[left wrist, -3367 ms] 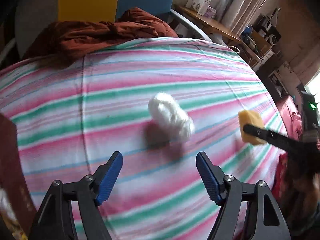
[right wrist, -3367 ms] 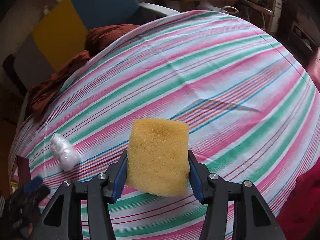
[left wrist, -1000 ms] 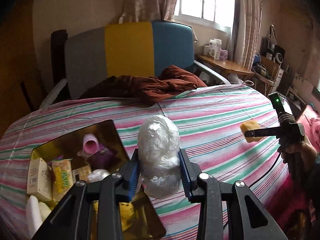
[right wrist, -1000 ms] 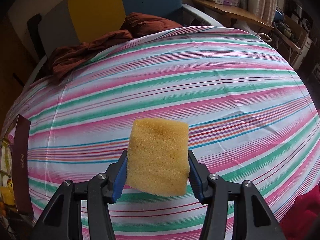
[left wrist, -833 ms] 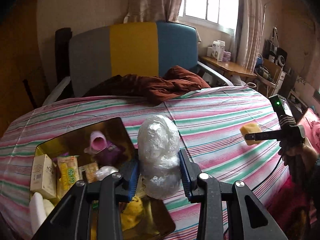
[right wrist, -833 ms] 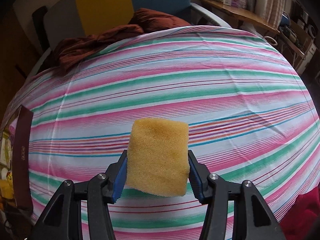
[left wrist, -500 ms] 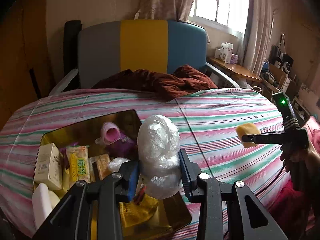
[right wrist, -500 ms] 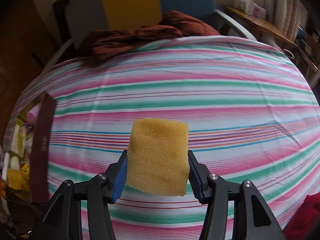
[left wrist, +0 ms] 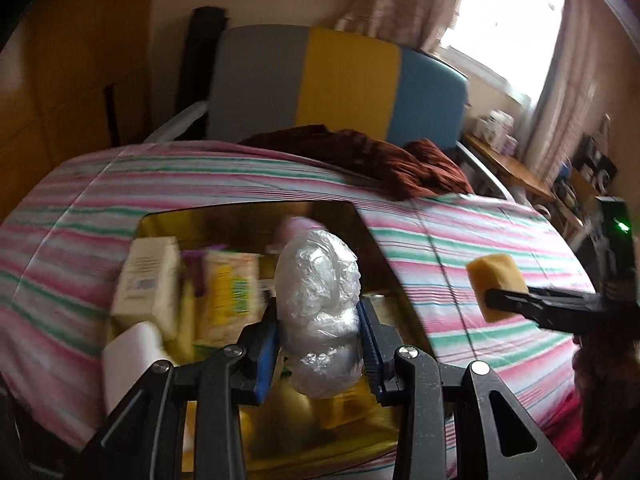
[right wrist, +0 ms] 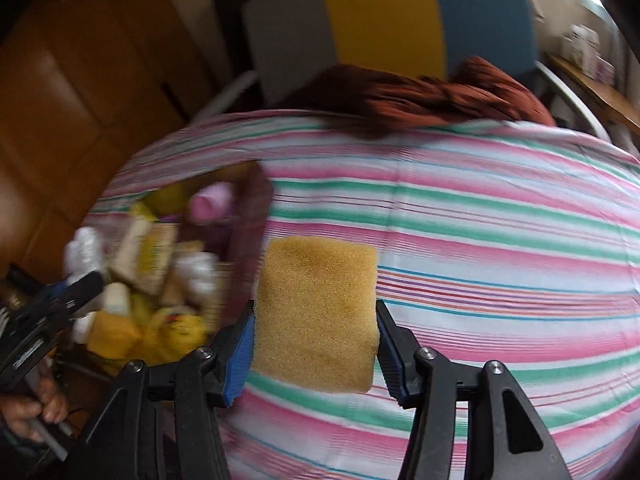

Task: Organize objects
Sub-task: 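Carry cotton bag and yellow sponge over the gold tray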

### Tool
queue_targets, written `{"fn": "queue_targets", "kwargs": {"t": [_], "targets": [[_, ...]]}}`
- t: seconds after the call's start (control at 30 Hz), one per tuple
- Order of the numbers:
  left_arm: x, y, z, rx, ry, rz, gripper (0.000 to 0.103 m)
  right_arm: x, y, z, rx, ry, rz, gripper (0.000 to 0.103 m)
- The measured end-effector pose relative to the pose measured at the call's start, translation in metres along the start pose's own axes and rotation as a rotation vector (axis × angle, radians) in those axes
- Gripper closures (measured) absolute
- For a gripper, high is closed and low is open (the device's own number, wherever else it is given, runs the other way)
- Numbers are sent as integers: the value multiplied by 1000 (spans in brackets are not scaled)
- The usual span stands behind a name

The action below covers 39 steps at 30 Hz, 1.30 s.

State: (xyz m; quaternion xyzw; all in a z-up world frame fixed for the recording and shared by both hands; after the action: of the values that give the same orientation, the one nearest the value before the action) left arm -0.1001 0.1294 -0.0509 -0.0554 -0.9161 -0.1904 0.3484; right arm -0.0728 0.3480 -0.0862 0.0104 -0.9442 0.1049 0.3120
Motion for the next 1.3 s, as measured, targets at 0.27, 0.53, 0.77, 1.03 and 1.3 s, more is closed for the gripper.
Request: {"fn": "queue_targets", "kwargs": {"t": [0.27,0.53,0.77,1.03,1.3], "targets": [[8,-56,-10,35,7,-131,66,20,-75,19,118,14,-113,48],[7,-57,-3,-5,-13,-150,66,35,-102,43,146,-1,-143,48],[4,-49,10,-13,-43,-132,66,42,-113,50,163,-14,-159,48],[9,-50,18,4,-39,-123,66,38,-120,60,189,-34,-143,48],[5,-58,27,22,-59,-155,57,25,-140,83,306,-100,-105,42]]}}
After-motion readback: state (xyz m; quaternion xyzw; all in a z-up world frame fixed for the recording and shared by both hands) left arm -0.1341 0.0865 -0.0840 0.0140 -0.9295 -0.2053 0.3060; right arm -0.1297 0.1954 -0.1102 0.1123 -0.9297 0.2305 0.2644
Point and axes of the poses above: each gripper's, at about its wrist camera, not at the fingertips, and z roughly the way its jaws point, y to its right, x to its top, the point moved 8 cm from there along z, roughly the way its jaws point, and after that the axes turned 10 degrees about -z, right-handed, at the moved point
